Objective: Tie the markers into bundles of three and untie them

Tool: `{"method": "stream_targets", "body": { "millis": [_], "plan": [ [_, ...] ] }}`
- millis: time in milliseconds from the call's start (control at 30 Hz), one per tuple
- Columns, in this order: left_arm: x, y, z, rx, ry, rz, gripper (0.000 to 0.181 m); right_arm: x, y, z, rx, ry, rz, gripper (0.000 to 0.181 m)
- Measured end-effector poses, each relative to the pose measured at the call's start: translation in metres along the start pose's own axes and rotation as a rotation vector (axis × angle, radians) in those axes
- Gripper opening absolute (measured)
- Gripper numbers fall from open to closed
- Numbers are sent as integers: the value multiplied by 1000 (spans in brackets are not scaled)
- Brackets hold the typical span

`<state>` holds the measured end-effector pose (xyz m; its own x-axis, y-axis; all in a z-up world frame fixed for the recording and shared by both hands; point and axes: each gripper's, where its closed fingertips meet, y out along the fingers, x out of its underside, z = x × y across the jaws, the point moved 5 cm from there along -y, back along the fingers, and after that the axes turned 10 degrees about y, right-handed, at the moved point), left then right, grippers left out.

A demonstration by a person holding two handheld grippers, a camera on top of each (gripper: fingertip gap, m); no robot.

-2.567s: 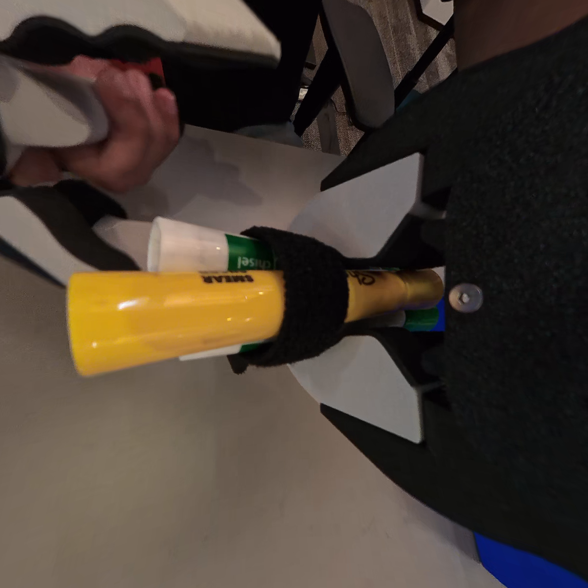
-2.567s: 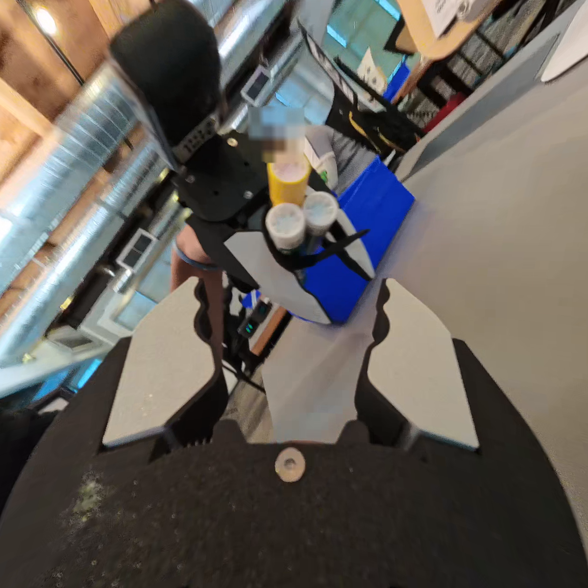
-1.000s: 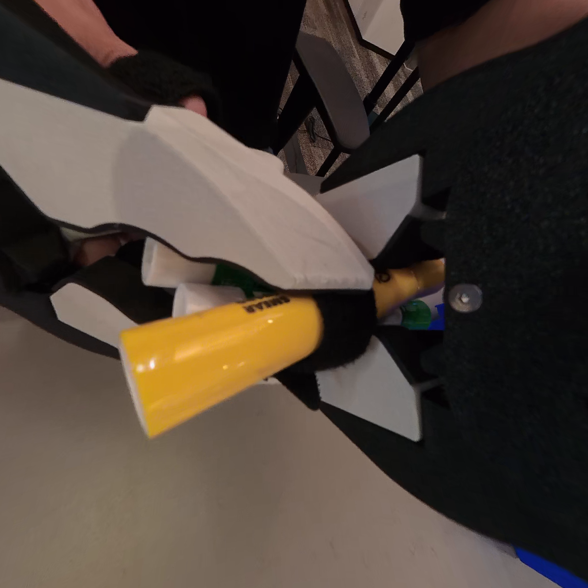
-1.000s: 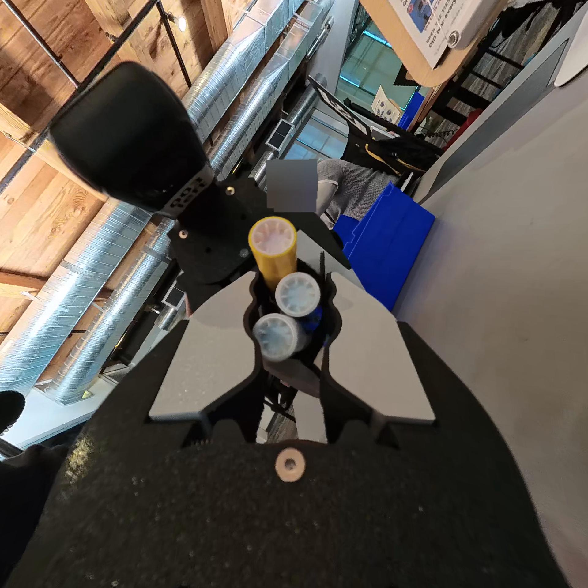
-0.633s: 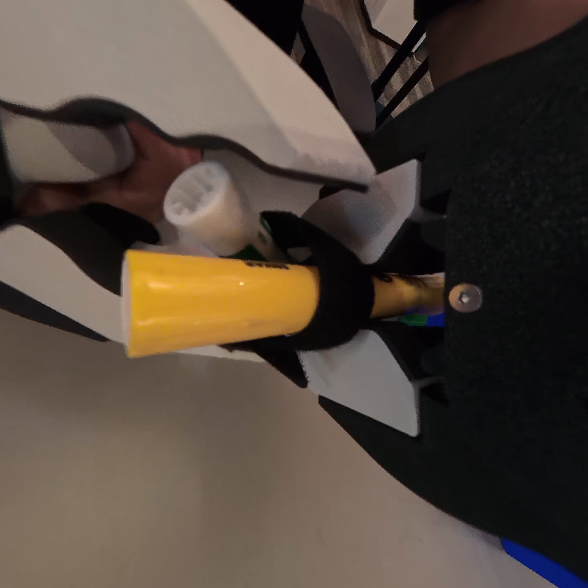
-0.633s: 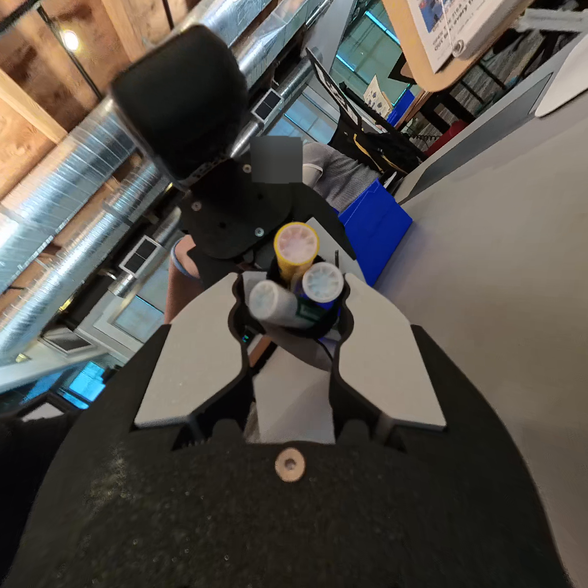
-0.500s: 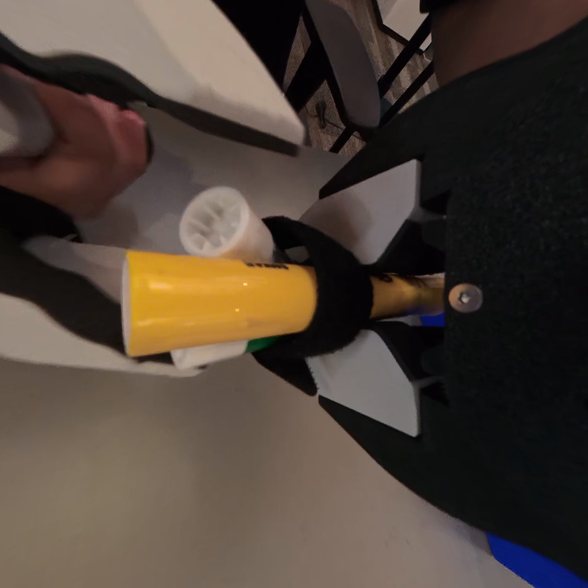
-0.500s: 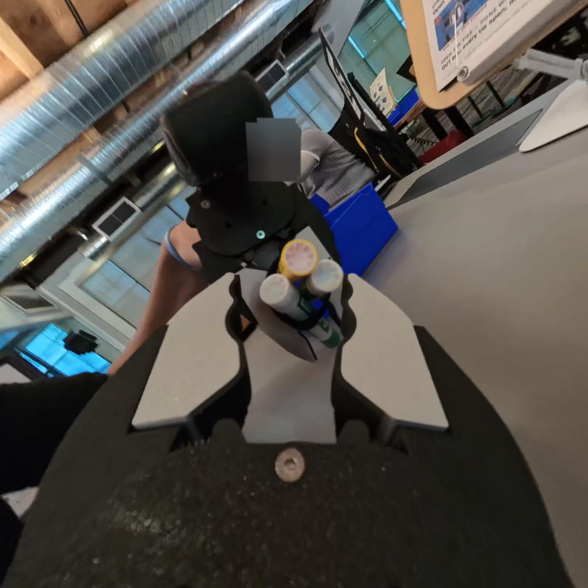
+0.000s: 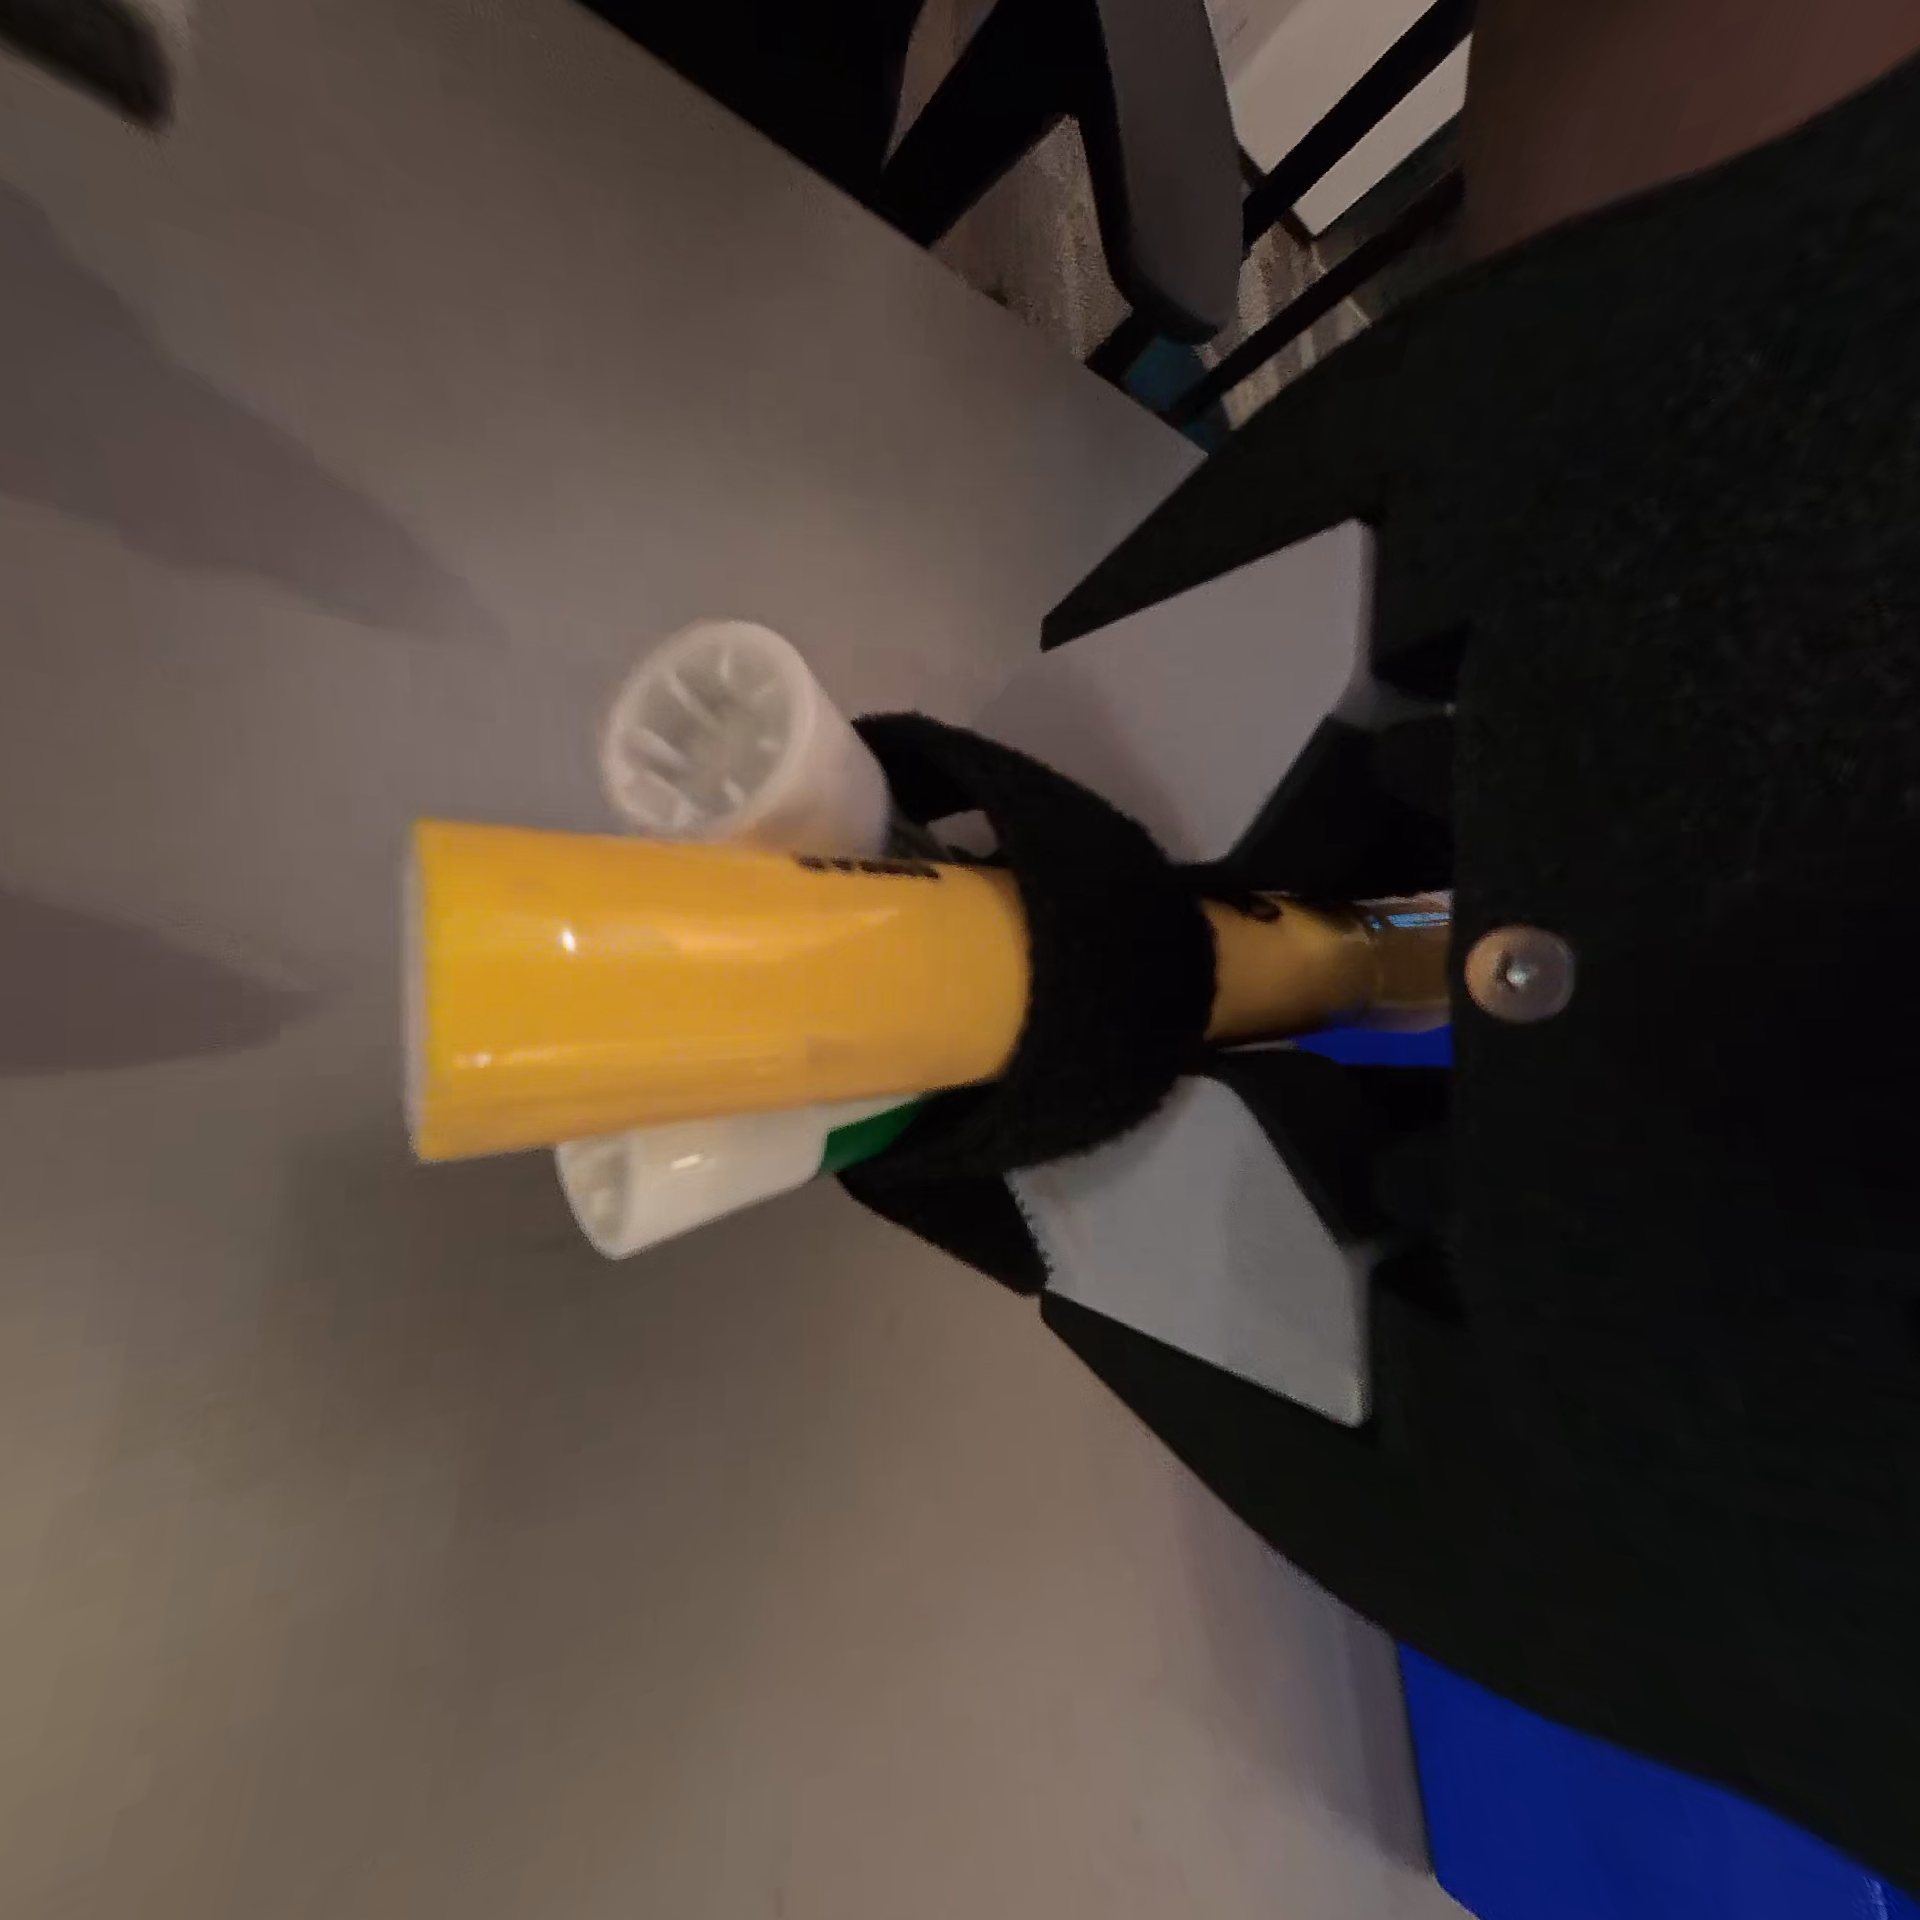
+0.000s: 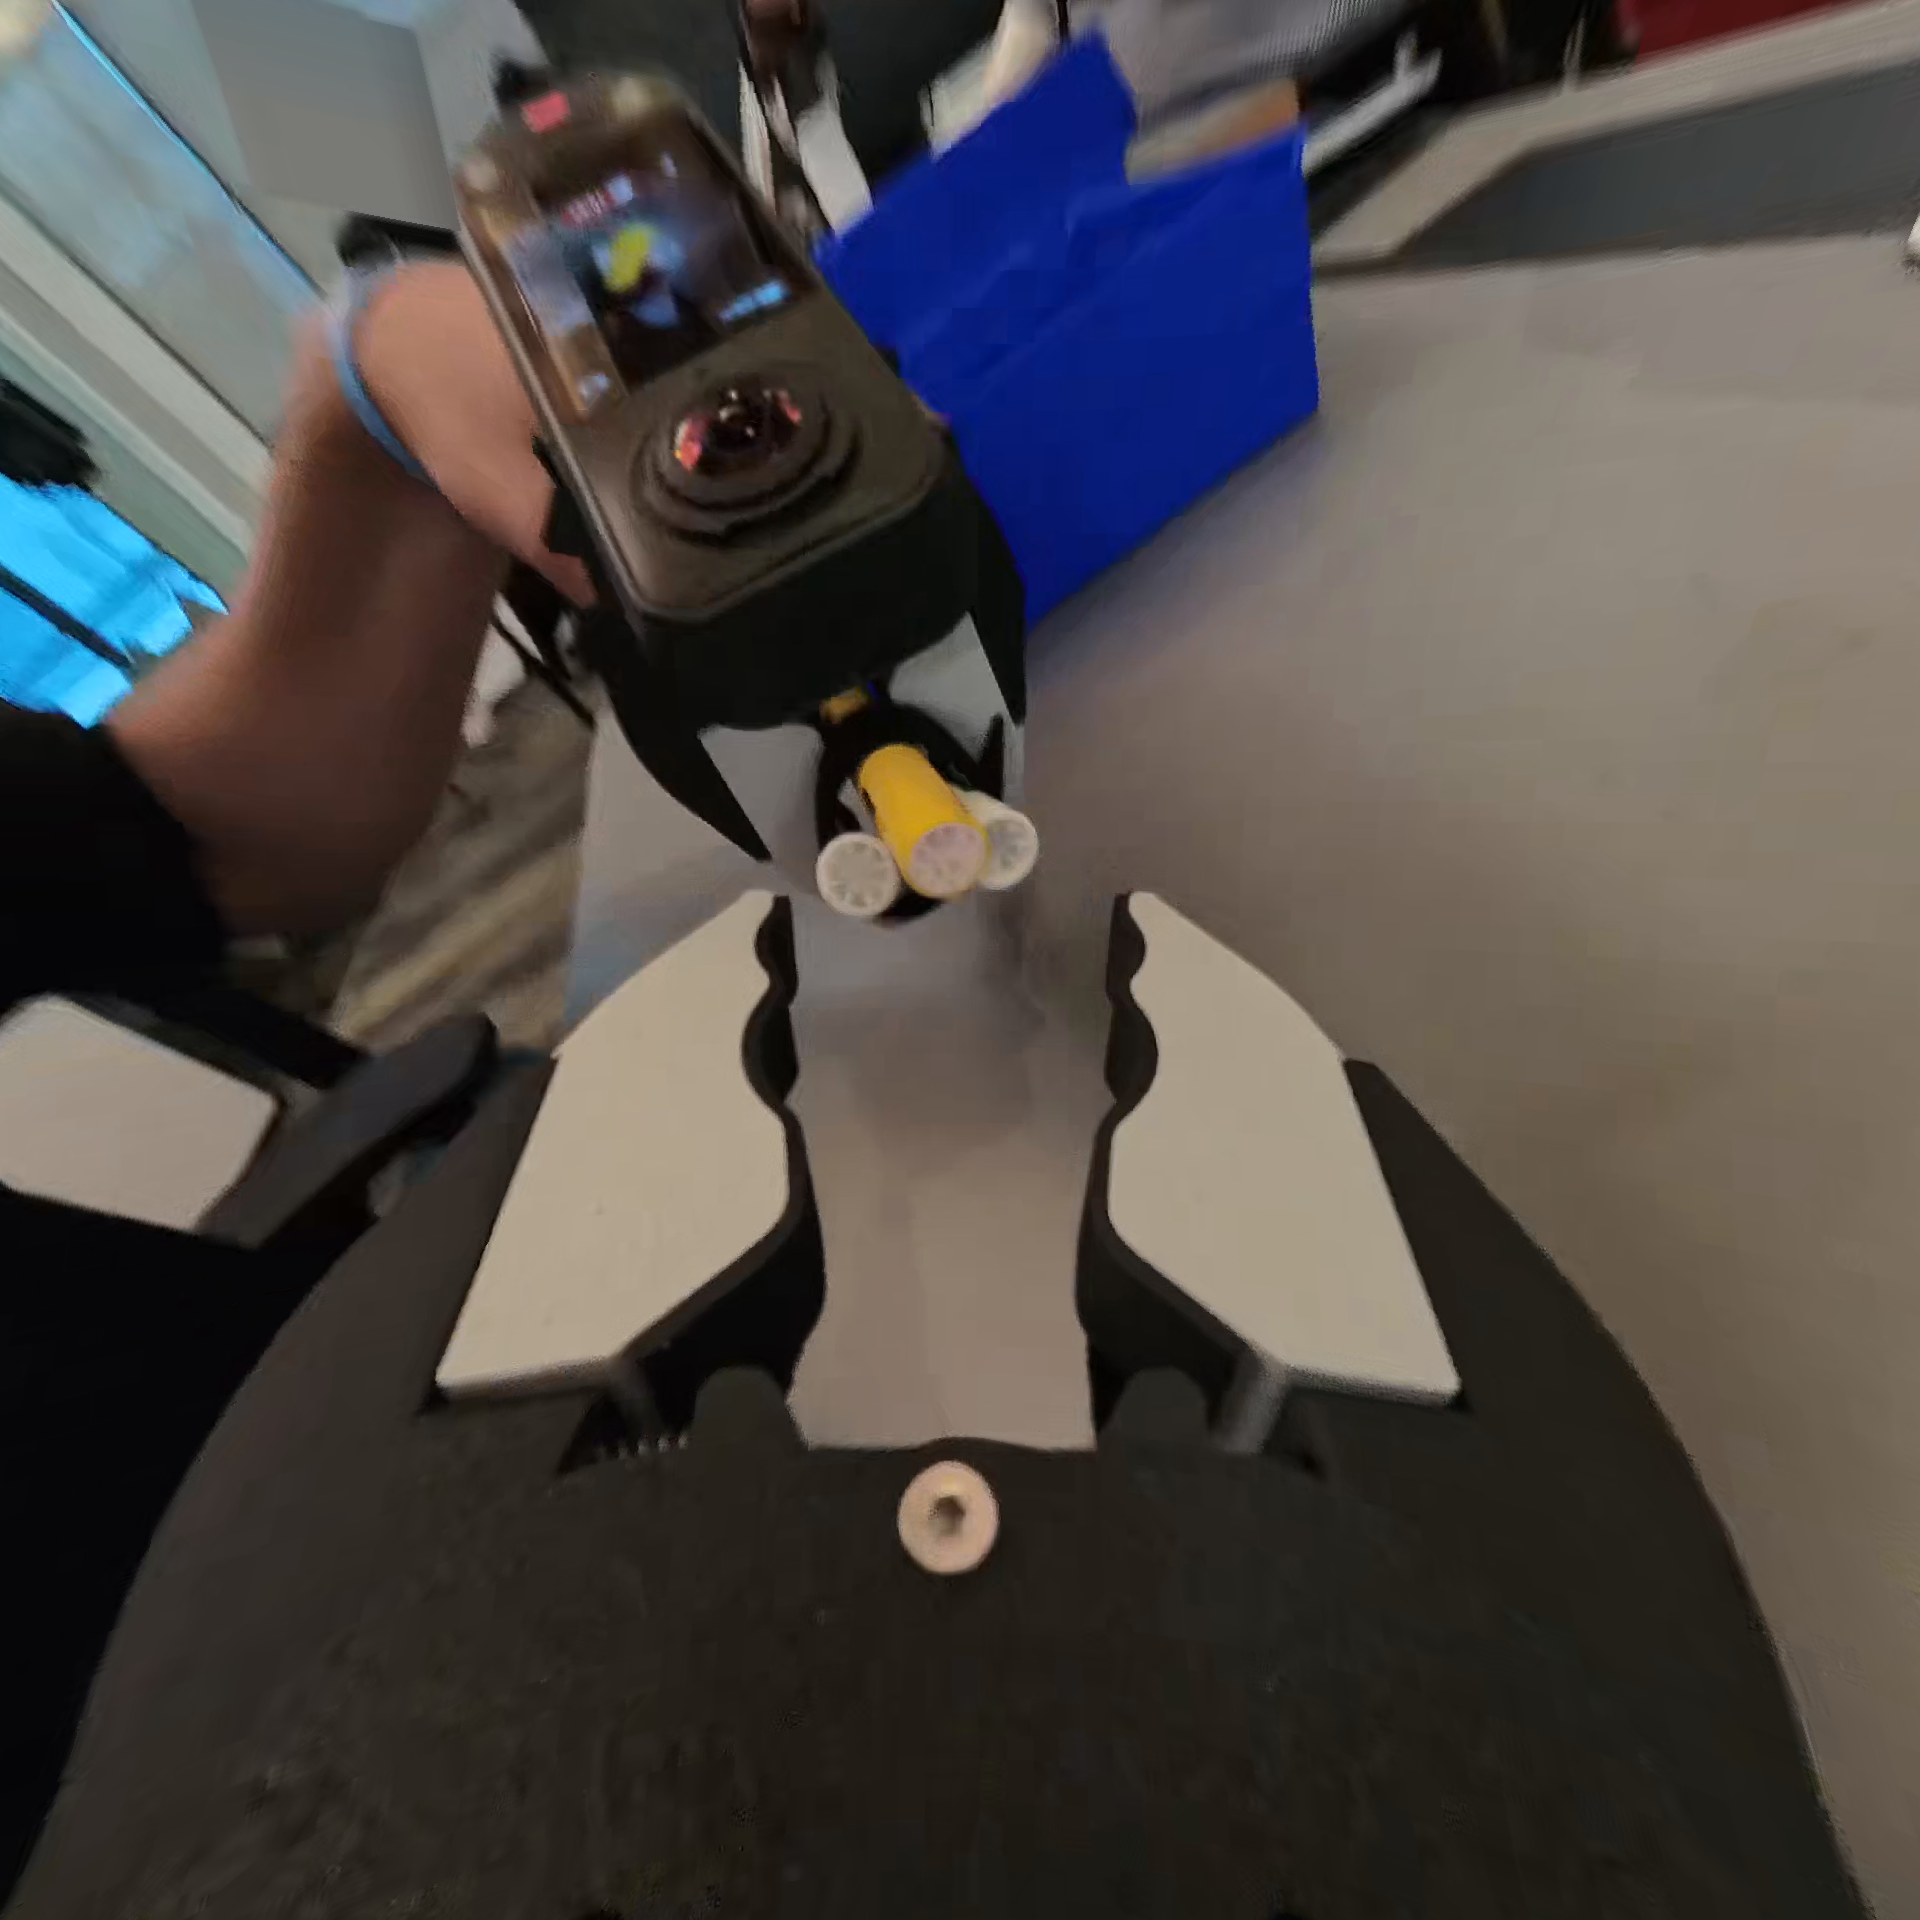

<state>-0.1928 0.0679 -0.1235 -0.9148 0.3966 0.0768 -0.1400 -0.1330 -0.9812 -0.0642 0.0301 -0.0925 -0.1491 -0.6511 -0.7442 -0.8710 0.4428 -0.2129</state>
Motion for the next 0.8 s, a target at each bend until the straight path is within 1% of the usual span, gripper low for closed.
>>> {"method": "stream_targets", "body": {
  "millis": [33, 100, 167, 233, 300, 333, 400, 467, 500, 533, 667, 800],
  "plan": [
    [-1, 5, -1, 4, -3, -11, 31, 4, 2, 4, 21, -20, -65, 57],
    [-5, 14, -3, 24, -8, -4, 31, 9, 0, 6, 31, -53, -158, 48],
    [-11, 20, -6, 24, -8, 10, 31, 6, -5, 7, 65, -117, -170, 49],
    [-18, 18, -8, 19, -6, 51, 31, 9, -6, 9, 99, -174, -208, 52],
    [-23, 18, -10, 13, 0, 64, 31, 11, -2, 12, 114, -215, -216, 54],
    [-25, 18, -10, 12, 5, 66, 31, 12, 1, 14, 116, -235, -213, 59],
    [-29, 18, -11, 7, 11, 73, 31, 10, 4, 17, 117, -261, -205, 57],
    [-33, 17, -11, 7, 15, 82, 31, 7, 6, 12, 59, -248, -177, 44],
    [-35, 17, -10, 5, 19, 82, 31, 6, 7, 11, 41, -229, -176, 32],
    [-36, 17, -10, 3, 23, 78, 31, 5, 7, 13, 52, -218, -179, 26],
    [-38, 14, -9, -12, 25, 59, 31, 3, 4, 12, 33, -199, -201, 22],
    [-35, 11, -10, -26, 38, -16, 32, 1, 4, 9, 60, -212, -230, 22]
  ]
}}
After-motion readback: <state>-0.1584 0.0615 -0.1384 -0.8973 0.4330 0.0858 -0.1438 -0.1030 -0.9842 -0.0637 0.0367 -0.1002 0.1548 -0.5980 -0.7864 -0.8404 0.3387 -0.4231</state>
